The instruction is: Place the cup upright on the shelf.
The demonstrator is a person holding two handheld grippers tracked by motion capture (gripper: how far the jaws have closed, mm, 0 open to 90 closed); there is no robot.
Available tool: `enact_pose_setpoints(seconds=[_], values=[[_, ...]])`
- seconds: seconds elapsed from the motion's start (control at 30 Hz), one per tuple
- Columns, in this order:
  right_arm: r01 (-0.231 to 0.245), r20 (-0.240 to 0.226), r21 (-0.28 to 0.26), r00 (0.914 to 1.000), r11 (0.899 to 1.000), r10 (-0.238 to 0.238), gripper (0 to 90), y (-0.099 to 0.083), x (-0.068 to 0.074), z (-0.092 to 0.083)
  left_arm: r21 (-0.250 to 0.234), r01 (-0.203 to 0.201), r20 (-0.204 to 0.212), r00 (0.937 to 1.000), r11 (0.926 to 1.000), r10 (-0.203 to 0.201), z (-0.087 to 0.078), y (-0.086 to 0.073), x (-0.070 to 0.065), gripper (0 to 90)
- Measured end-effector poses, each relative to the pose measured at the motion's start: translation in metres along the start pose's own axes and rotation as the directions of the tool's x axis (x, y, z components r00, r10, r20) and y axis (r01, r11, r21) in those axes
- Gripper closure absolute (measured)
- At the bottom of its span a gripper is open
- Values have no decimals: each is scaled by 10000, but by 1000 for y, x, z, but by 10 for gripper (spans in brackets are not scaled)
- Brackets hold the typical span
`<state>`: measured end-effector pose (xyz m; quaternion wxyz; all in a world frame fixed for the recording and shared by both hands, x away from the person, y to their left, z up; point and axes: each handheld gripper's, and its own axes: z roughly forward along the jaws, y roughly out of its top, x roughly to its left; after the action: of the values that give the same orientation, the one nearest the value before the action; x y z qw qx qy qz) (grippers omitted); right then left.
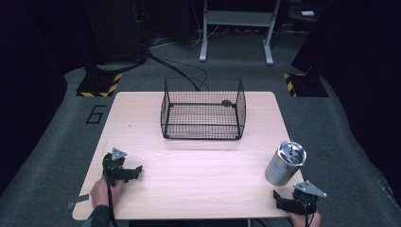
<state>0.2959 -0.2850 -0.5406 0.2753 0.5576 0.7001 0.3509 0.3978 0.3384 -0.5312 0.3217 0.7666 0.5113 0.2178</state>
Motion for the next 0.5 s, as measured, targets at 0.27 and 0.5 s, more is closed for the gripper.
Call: enact_pose_setpoints(seconds=[0.27,0.5], values=[[-106,107,100,9999,9999,105,0,3,1,2,-1,-4,-2,10000,10000,4,0,0,0,1],[-284,-136,9,9995,9996,285,0,12,0,-6,-17,5,-22,10000,10000,-5,0,0,0,1]])
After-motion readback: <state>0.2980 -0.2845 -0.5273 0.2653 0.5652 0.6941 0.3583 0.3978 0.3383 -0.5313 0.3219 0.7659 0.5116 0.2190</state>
